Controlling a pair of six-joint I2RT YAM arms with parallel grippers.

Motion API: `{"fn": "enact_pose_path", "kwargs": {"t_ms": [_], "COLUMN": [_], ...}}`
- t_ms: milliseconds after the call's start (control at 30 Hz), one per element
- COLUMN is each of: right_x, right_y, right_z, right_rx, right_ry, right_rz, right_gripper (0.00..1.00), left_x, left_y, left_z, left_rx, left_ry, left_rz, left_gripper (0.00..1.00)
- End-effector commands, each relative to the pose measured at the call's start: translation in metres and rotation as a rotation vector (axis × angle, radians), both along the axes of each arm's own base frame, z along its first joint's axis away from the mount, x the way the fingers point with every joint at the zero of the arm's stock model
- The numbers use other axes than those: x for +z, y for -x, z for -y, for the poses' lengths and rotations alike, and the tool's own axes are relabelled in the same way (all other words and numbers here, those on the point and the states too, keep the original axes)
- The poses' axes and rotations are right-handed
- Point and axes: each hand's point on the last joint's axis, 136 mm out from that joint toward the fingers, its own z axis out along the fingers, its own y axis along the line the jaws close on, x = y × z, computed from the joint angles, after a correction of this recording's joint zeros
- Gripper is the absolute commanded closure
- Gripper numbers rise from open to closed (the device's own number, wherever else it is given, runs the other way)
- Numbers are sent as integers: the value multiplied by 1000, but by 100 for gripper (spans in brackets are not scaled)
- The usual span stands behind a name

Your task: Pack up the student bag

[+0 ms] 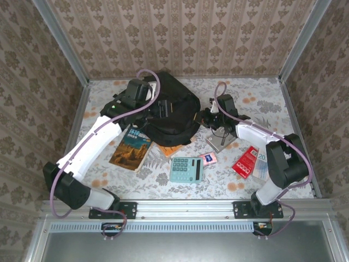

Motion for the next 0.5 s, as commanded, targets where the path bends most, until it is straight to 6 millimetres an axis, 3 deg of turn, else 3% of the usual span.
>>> {"fn": "enact_pose_path", "kwargs": {"t_ms": [0,33,133,367,467], "right_x": [8,12,24,51,59], "right_y": [0,-1,-2,-2,-2], "right_z": [-3,-3,-5,-14,-15], "right_rx": [13,13,32,77,84], "right_ry": [-79,-101,-168,-311,-351], "right_rz": [22,36,77,166,196], "right_gripper": [95,100,100,100,100], "left_x": [10,8,-3,-59,-81], "left_y": [-7,-9,-15,-12,-11], "left_z": [13,17,32,85,95], "left_rx": [-50,-58,-107,-298,-317], "left_ry": [3,-3,-31,-7,-12], "left_rz": [36,31,-6,-207,-258], "left_gripper": [39,38,35,28,28]}}
